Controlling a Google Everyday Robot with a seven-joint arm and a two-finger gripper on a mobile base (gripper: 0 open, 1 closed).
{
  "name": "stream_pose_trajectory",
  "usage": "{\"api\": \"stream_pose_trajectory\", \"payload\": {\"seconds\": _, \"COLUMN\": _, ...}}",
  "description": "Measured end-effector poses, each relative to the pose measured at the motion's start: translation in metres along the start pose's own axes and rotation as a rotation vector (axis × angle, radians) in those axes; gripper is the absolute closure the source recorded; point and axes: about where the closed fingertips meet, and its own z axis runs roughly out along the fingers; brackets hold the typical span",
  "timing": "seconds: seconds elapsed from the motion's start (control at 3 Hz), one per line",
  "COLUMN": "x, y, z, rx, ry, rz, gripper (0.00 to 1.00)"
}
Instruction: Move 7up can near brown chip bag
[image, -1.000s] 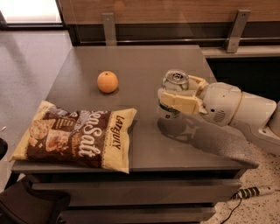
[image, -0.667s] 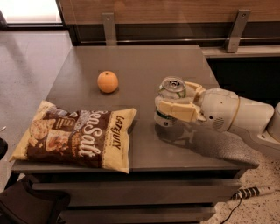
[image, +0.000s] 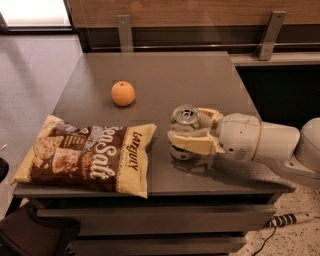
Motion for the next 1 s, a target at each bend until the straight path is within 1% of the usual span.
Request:
{"api": "stream_pose_trajectory", "payload": {"seconds": 0.33, "x": 0.0006, "y": 0.0021, "z": 0.0022, "rx": -0.006, "ry": 0.004, "rz": -0.005, "gripper": 0.85}}
{"api": "stream_pose_trajectory", "payload": {"seconds": 0.67, "x": -0.0001, "y": 0.0031, "z": 0.0039, "rx": -0.010, "ry": 0.004, "rz": -0.006, "gripper": 0.62}}
{"api": "stream_pose_trajectory", "payload": {"seconds": 1.0, "x": -0.0011, "y": 0.0047, "z": 0.0063, "rx": -0.015, "ry": 0.004, "rz": -0.008, "gripper": 0.31}}
